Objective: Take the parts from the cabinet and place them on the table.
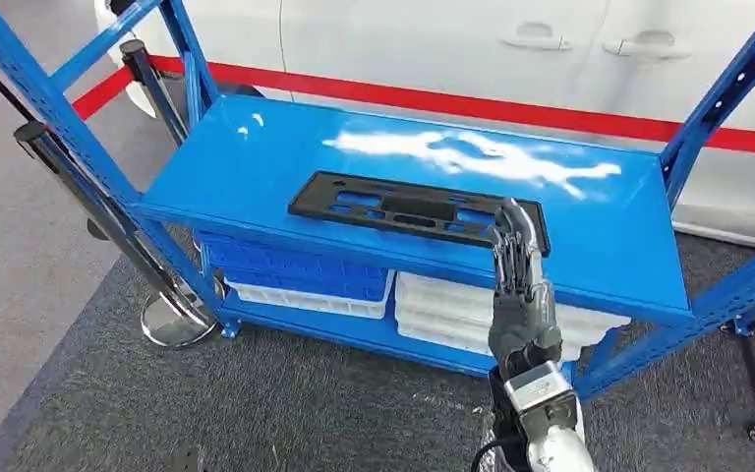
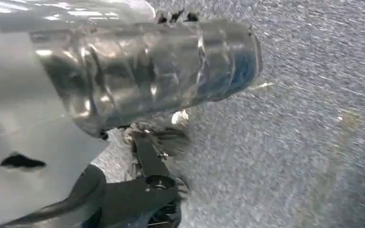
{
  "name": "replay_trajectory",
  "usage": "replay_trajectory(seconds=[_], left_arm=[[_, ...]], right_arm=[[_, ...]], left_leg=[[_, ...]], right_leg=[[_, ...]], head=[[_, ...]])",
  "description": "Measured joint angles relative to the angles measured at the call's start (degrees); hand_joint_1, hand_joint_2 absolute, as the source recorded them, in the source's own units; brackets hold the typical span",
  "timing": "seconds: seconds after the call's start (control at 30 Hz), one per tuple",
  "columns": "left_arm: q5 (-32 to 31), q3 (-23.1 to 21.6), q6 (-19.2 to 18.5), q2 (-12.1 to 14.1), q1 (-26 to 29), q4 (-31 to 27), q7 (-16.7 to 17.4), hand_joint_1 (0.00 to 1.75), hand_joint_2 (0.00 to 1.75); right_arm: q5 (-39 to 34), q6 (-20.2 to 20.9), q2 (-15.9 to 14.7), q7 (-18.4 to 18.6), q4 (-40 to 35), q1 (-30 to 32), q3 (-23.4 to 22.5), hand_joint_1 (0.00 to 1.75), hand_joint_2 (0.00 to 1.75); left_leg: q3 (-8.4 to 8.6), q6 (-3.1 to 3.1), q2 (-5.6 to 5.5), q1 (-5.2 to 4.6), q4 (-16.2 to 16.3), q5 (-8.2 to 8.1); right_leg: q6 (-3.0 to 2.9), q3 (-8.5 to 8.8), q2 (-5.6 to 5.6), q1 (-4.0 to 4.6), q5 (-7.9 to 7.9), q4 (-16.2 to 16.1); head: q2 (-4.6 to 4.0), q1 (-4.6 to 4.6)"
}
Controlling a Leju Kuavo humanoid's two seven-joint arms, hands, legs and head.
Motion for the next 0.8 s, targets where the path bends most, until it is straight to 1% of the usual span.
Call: replay_trajectory(seconds=[0.03, 0.07, 0.1, 0.13, 0.17, 0.2, 0.23, 0.27, 0.3, 0.33, 0.37, 0.4, 0.43, 0.47, 0.5, 0.53, 0.57, 0.6, 0.63, 0.67, 0.7, 0.73, 0.77, 0.8], left_arm=[[0.54, 0.00, 0.02, -0.02, -0.01, 0.00, -0.09, 0.00, 0.00], [0.87, 0.00, 0.00, -0.02, 0.02, 0.00, -0.11, 0.00, 0.00], [0.98, 0.00, 0.00, -0.02, 0.08, 0.00, -0.17, 0.00, 0.00], [1.09, 0.00, 0.00, -0.02, 0.07, 0.00, -0.26, 0.00, 0.00], [1.31, 0.00, 0.02, 0.00, 0.22, 0.00, -0.31, 0.00, 0.00], [1.31, 0.00, 0.06, 0.02, 0.27, 0.00, -0.39, 0.00, 0.00], [1.31, 0.00, 0.07, 0.02, 0.24, 0.00, -0.41, 0.00, 0.00], [1.31, 0.00, 0.11, 0.00, 0.18, 0.00, -0.33, 0.00, 0.00], [1.35, 0.00, 0.31, 0.00, 0.10, 0.00, -0.31, 0.00, 0.00], [1.44, 0.00, 0.44, -0.07, 0.03, 0.00, -0.17, 0.00, 0.00], [1.55, 0.00, 0.52, -0.11, 0.02, 0.00, -0.11, 0.00, 0.00], [1.79, 0.00, 0.70, -0.24, 0.02, 0.00, -0.06, 0.00, 0.00], [1.86, 0.00, 0.79, -0.39, 0.08, 0.00, 0.04, 0.00, 0.00], [1.85, 0.00, 0.83, -0.57, 0.07, 0.00, 0.09, 0.00, 0.00], [1.83, 0.00, 0.83, -0.57, 0.03, 0.00, 0.09, 0.00, 0.00], [1.83, 0.00, 0.83, -0.57, 0.02, 0.00, 0.13, 0.00, 0.00], [1.83, 0.00, 0.83, -0.57, 0.00, 0.00, 0.13, 0.00, 0.00], [1.83, 0.00, 0.83, -0.57, -0.01, 0.00, 0.13, 0.00, 0.00], [1.83, 0.00, 0.83, -0.57, 0.01, 0.00, 0.13, 0.00, 0.00], [1.81, 0.00, 0.85, -0.61, 0.08, 0.00, 0.13, 0.00, 0.00], [1.77, 0.00, 0.83, -0.74, 0.16, 0.00, 0.13, 0.00, 0.00], [1.75, 0.00, 0.83, -0.87, 0.15, 0.00, 0.11, 0.00, 0.00], [1.75, 0.00, 0.83, -0.94, 0.14, 0.00, 0.13, 0.00, 0.00], [1.75, 0.00, 0.83, -0.94, 0.01, 0.00, 0.13, 0.00, 0.00]], right_arm=[[-0.63, 0.48, 0.00, 0.13, 0.00, 0.02, 0.00, 0.00, 0.00], [-1.07, 0.72, 0.00, 0.26, 0.00, 0.02, 0.00, 0.00, 0.00], [-1.18, 0.94, 0.00, 0.31, 0.00, 0.01, 0.00, 0.00, 0.00], [-1.29, 1.16, 0.00, 0.31, 0.00, 0.01, 0.00, 0.00, 0.00], [-1.48, 1.20, 0.00, 0.31, 0.00, 0.00, 0.00, 0.00, 0.00], [-1.72, 1.26, 0.02, 0.26, 0.00, -0.03, 0.00, 0.00, 0.00], [-1.98, 1.33, 0.02, 0.07, 0.00, -0.06, 0.00, 0.00, 0.00], [-2.25, 1.42, 0.02, -0.13, 0.02, -0.18, 0.00, 0.00, 0.00], [-2.62, 1.73, 0.02, -0.22, 0.07, -0.35, 0.00, 0.00, 0.00], [-2.90, 2.07, 0.02, -0.46, 0.11, -0.39, 0.00, 0.00, 0.00], [-3.03, 2.29, 0.02, -0.61, 0.13, -0.41, 0.00, 0.00, 0.00], [-3.12, 2.40, 0.02, -0.66, 0.15, -0.48, 0.00, 0.00, 0.00], [-3.19, 2.51, 0.00, -0.70, 0.20, -0.50, 0.00, 0.00, 0.00], [-3.25, 2.69, 0.00, -0.72, 0.31, -0.63, 0.00, 0.00, 0.00], [-3.47, 2.90, 0.02, -0.74, 0.46, -0.81, 0.00, 0.00, 0.00], [-3.60, 3.04, 0.00, -0.77, 0.59, -0.80, 0.00, 0.00, 0.00], [-3.71, 3.17, 0.00, -0.77, 0.74, -0.72, 0.00, 0.00, 0.00], [-3.71, 3.21, 0.00, -0.77, 0.90, -0.71, 0.00, 0.00, 0.00], [-3.78, 3.23, 0.00, -0.77, 1.14, -0.71, 0.00, 0.00, 0.00], [-3.84, 3.25, 0.00, -0.81, 1.35, -0.72, 0.00, 0.00, 0.00], [-3.84, 3.30, 0.00, -0.87, 1.40, -0.72, 0.00, 0.00, 0.00], [-3.86, 3.32, 0.00, -0.94, 1.42, -0.75, 0.00, 0.00, 0.00], [-3.84, 3.34, 0.00, -1.07, 1.53, -0.86, 0.00, 0.00, 0.00], [-3.87, 3.36, 0.02, -1.07, 1.57, -0.96, 0.00, 0.00, 0.00]], left_leg=[[-2.58, -0.26, 0.00, 0.10, 4.80, -1.77], [-4.71, -0.44, 0.01, 0.14, 8.31, -2.61], [-5.77, -0.55, 0.01, 0.16, 9.36, -1.84], [-5.47, -0.53, 0.01, 0.16, 7.90, -0.23], [-3.88, -0.42, 0.01, 0.16, 3.89, 2.74], [-1.73, -0.22, -0.01, 0.16, -1.03, 5.68], [0.31, 0.09, -0.13, 0.15, -5.77, 8.03], [1.21, 0.42, -0.50, -0.17, -7.35, 7.20], [1.48, 0.78, -0.54, -0.25, -8.26, 7.04], [1.35, 0.92, -0.54, -0.34, -8.21, 7.11], [1.36, 1.20, -0.54, -0.40, -8.13, 6.99], [1.47, 1.58, -0.52, -0.23, -8.47, 7.18], [1.86, 2.03, -0.40, 0.24, -9.01, 7.46], [2.12, 2.23, -0.36, 0.20, -9.18, 7.43], [2.16, 2.74, -0.31, 0.21, -9.18, 7.31], [2.20, 2.92, -0.25, 0.19, -9.16, 7.21], [2.22, 3.00, -0.24, 0.14, -9.15, 7.16], [2.28, 3.08, -0.25, 0.12, -9.13, 7.05], [2.46, 3.01, -0.26, 0.13, -9.10, 6.92], [2.75, 2.92, -0.27, 0.15, -9.05, 6.68], [3.09, 2.75, -0.29, 0.17, -8.97, 6.42], [3.37, 2.61, -0.30, 0.17, -8.78, 6.11], [3.40, 2.15, -0.34, 0.05, -8.59, 5.70], [3.18, 1.77, -0.38, -0.26, -8.12, 5.43]], right_leg=[[-0.16, 0.04, 0.03, 0.06, -0.11, 0.04], [-0.22, 0.04, 0.10, 0.10, -0.18, 0.08], [-0.24, 0.15, 0.28, 0.10, -0.27, 0.10], [-0.19, 0.33, 0.46, 0.09, -0.44, 0.12], [-0.13, 0.63, 0.65, 0.09, -0.65, 0.17], [0.03, 1.03, 0.77, 0.09, -0.90, 0.21], [0.26, 1.32, 0.80, 0.09, -1.15, 0.22], [0.59, 1.28, 0.82, 0.48, -1.38, 0.35], [0.88, 1.04, 0.85, 0.47, -1.39, 0.45], [1.12, 1.06, 0.81, 0.43, -1.27, 0.24], [1.36, 1.18, 0.80, 0.35, -1.25, -0.04], [1.69, 1.32, 0.82, 0.49, -1.29, -0.09], [2.00, 0.94, 0.71, 0.41, -1.69, 0.25], [2.25, 0.47, 0.48, 0.33, -2.69, 1.91], [2.36, -1.32, 0.42, 0.33, -4.72, 5.73], [2.52, -3.80, 0.41, 0.25, -6.79, 10.62], [2.66, -6.12, 0.41, 0.18, -8.11, 14.82], [2.74, -7.62, 0.41, 0.15, -8.30, 17.20], [2.77, -7.99, 0.38, 0.14, -7.32, 17.13], [2.75, -6.97, 0.33, 0.05, -5.05, 14.36], [2.69, -4.93, 0.25, -0.11, -2.18, 9.73], [2.63, -2.84, 0.06, -0.21, 0.25, 5.16], [2.48, -1.35, -0.30, -0.12, 0.17, 2.08], [2.36, -0.68, -0.27, 0.34, -0.28, 0.75]], head=[[0.00, 0.00], [0.00, 0.04], [0.00, -0.04], [0.00, 0.00], [0.00, -0.02], [0.00, -0.02], [0.00, -0.02], [0.00, 0.07], [0.00, 0.00], [0.00, 0.13], [0.00, 0.06], [0.00, 0.07], [0.00, 0.13], [0.00, 0.18], [0.00, 0.28], [0.00, 0.22], [0.00, 0.24], [0.00, 0.22], [0.00, 0.26], [0.00, 0.26], [0.00, 0.24], [0.00, 0.26], [0.00, 0.22], [0.00, 0.31]])
